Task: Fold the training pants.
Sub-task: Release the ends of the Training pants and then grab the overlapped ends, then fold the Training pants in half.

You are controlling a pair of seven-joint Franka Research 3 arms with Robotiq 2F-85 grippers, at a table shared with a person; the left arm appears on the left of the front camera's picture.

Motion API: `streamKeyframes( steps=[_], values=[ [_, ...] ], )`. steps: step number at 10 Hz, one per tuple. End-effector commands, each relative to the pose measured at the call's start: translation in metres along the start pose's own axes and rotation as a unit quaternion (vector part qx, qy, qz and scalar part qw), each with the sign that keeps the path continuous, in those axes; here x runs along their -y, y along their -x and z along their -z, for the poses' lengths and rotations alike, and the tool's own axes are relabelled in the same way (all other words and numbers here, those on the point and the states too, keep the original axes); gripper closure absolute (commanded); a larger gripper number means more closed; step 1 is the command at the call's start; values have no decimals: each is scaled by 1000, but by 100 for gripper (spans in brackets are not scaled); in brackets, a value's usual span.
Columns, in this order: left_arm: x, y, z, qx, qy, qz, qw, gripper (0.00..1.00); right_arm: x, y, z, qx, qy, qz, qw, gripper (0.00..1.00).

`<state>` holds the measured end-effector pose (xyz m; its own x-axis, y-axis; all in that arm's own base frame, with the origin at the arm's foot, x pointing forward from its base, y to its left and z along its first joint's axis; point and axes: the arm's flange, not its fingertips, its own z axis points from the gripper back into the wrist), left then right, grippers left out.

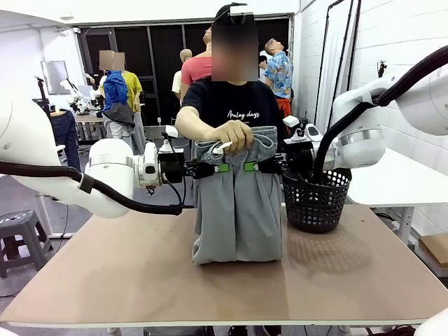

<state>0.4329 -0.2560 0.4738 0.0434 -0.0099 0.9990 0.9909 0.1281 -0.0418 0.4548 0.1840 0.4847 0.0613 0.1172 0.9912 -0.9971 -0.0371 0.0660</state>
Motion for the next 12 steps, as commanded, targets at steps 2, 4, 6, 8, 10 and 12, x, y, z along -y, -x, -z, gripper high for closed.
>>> streamKeyframes(
  steps=[2,4,6,8,10,12],
  values=[
    [1,0,1,-4,-1,-1,1000,100,-4,3,-2,11,0,2,1000,100],
    [1,0,1,-4,-1,-1,1000,100,-4,3,-2,11,0,2,1000,100],
    [1,0,1,-4,-1,-1,1000,100,-4,3,-2,11,0,2,1000,100],
    [1,0,1,-4,-1,-1,1000,100,-4,3,-2,11,0,2,1000,100],
    [1,0,1,-4,-1,-1,1000,100,-4,3,-2,11,0,2,1000,100],
    [1,0,1,-4,-1,-1,1000,100,-4,3,-2,11,0,2,1000,100]
  ],
)
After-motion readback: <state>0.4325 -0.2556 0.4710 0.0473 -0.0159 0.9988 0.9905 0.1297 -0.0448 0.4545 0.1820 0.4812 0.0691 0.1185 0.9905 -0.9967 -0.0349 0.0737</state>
